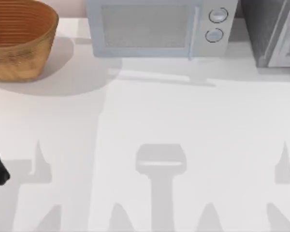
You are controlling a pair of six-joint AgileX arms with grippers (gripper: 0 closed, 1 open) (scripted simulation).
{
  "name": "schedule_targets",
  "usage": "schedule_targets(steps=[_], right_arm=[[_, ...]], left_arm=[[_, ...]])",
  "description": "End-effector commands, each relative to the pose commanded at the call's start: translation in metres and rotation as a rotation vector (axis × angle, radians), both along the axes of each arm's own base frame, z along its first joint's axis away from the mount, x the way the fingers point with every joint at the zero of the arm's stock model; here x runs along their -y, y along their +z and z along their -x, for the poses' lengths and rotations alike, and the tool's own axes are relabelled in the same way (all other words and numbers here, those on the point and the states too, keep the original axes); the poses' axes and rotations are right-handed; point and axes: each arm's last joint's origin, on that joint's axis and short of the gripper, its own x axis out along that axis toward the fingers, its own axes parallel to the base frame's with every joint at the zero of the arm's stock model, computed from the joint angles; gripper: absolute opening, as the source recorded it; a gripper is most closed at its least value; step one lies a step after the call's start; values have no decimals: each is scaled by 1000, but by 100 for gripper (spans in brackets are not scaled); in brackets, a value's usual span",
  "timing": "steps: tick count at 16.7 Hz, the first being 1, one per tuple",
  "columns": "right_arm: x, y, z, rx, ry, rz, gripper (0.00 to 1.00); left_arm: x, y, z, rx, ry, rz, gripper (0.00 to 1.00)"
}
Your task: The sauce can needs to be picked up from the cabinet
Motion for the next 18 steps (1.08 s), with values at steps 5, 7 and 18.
schedule_targets(steps=[5, 7, 18], right_arm=[[-1, 15, 0, -22, 0, 2, 100], [-2, 37, -3, -47, -2, 4, 100], [-21, 279, -67, 33, -4, -3, 100]], left_arm=[[0, 0, 0, 0, 0, 0, 100], [0, 0, 0, 0, 0, 0, 100], [0, 0, 0, 0, 0, 0, 100]])
